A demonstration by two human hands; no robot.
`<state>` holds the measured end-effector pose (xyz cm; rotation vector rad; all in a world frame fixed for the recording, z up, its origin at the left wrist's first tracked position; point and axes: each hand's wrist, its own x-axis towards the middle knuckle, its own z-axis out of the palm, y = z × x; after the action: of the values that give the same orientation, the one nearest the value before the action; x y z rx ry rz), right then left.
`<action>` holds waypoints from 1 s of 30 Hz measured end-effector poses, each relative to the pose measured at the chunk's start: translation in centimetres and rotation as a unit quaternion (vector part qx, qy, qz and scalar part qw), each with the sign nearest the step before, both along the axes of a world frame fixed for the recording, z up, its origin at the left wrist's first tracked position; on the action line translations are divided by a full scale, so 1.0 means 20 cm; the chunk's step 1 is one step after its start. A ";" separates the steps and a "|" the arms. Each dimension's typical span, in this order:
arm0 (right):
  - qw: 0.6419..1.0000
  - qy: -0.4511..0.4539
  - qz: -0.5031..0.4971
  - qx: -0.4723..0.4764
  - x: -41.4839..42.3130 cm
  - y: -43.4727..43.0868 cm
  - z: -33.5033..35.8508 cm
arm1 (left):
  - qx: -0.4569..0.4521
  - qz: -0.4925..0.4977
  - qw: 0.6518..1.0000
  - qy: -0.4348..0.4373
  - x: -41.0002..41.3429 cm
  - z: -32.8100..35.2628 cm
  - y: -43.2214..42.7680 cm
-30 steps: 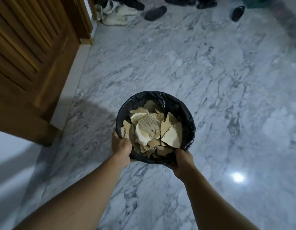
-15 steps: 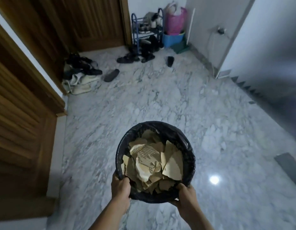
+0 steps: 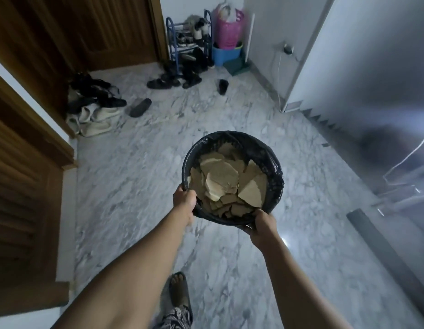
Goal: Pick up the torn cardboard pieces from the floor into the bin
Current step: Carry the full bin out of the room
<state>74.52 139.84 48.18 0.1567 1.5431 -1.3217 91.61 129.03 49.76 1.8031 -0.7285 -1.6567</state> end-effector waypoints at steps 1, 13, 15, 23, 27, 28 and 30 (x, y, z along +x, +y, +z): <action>1.000 -0.002 -0.002 -0.005 -0.02 -0.08 0.01 | 0.006 -0.003 1.000 0.009 -0.02 0.00 -0.08; 0.998 0.022 -0.035 -0.042 -0.29 -1.31 0.03 | 0.045 -0.005 0.999 0.023 -0.36 0.03 -1.37; 0.998 0.026 -0.046 -0.046 -0.33 -1.51 0.05 | 0.047 0.009 0.998 0.033 -0.45 0.07 -1.57; 0.994 -0.018 -0.086 -0.057 -0.70 -2.46 0.13 | -0.018 -0.016 0.999 -0.043 -0.97 -0.14 -2.53; 0.991 -0.023 -0.095 -0.087 -1.02 -2.94 0.13 | -0.016 -0.013 1.000 -0.016 -1.26 -0.02 -2.92; 0.991 -0.027 -0.098 -0.088 -1.11 -3.05 0.14 | -0.005 -0.006 1.000 0.009 -1.34 0.06 -3.00; 0.991 -0.031 -0.095 -0.091 -1.24 -3.26 0.17 | 0.013 0.010 0.999 0.041 -1.46 0.12 -3.20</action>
<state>49.66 74.57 51.56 0.2313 1.3739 -1.5854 62.39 65.09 52.13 1.7434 -0.6540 -1.7230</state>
